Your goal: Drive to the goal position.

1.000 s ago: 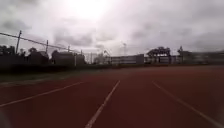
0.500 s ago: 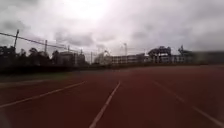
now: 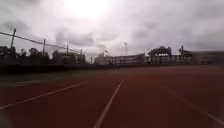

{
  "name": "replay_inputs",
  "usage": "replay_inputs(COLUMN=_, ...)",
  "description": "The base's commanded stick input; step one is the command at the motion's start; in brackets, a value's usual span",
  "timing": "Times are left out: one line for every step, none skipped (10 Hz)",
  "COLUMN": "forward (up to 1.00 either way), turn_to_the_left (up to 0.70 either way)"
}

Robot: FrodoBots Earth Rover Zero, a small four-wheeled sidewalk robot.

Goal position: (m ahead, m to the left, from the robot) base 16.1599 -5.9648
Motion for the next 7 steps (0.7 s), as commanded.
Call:
replay_inputs(forward=0.50, turn_to_the_left=0.00)
replay_inputs(forward=0.50, turn_to_the_left=0.00)
replay_inputs(forward=0.50, turn_to_the_left=0.00)
replay_inputs(forward=0.50, turn_to_the_left=0.00)
replay_inputs(forward=0.50, turn_to_the_left=0.00)
replay_inputs(forward=0.50, turn_to_the_left=0.00)
replay_inputs(forward=0.50, turn_to_the_left=0.00)
